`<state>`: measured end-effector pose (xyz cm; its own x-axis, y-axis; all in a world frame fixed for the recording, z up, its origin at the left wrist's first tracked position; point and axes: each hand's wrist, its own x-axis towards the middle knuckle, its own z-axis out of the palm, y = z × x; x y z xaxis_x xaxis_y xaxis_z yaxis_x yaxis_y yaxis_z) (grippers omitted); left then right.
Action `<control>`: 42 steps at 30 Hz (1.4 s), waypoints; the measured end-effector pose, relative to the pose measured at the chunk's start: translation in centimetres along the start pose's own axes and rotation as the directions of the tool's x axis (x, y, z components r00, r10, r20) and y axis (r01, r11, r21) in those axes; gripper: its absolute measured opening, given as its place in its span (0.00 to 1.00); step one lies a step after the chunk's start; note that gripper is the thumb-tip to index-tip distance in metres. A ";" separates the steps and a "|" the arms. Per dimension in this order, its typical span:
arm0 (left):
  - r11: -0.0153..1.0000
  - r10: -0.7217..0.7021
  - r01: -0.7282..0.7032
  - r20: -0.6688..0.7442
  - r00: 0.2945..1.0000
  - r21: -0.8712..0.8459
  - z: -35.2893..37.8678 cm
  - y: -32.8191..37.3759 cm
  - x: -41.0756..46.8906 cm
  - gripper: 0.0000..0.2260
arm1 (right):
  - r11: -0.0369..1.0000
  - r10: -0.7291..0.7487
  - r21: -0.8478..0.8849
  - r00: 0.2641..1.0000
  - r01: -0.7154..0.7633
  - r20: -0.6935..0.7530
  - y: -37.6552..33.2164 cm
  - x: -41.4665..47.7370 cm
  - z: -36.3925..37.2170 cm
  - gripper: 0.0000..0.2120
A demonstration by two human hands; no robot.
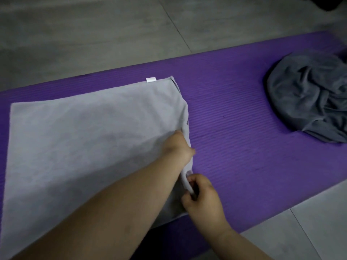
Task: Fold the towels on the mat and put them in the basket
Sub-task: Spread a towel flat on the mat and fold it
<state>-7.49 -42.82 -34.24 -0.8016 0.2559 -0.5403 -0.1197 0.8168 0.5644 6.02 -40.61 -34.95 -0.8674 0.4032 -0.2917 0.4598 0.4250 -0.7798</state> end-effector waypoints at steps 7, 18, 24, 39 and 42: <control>0.994 0.083 -0.086 -0.050 0.995 -0.059 -8.8 -7.4 -0.9 0.12 | 0.910 -0.339 -0.196 0.928 0.365 0.156 -5.2 -0.3 3.9 0.18; 0.897 -0.123 0.097 -0.031 0.992 -0.431 -18.4 -28.3 -4.8 0.18 | 0.720 -0.024 -0.460 0.682 0.519 0.731 -15.3 -4.4 21.1 0.20; 0.847 -0.109 -0.024 -0.217 0.970 -0.531 -21.0 -26.1 0.5 0.32 | 0.731 -0.196 -0.533 0.880 0.426 0.433 -11.5 -7.3 24.8 0.21; 0.883 0.205 -0.400 -0.566 0.798 -0.244 -25.8 -25.0 6.2 0.24 | 0.650 -0.545 -0.489 0.805 0.582 0.234 -10.1 -10.2 26.8 0.16; 0.942 0.157 -0.276 -0.477 0.865 -0.191 -26.0 -28.5 5.8 0.27 | 0.648 -0.527 -0.503 0.814 0.572 0.246 -10.1 -11.2 27.9 0.22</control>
<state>-23.97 -78.09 -37.21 -0.9914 0.1031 -0.0810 -0.0030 0.6001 0.7999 5.77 -72.08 -39.24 -0.9948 -0.0955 0.0369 -0.1023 0.9137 -0.3932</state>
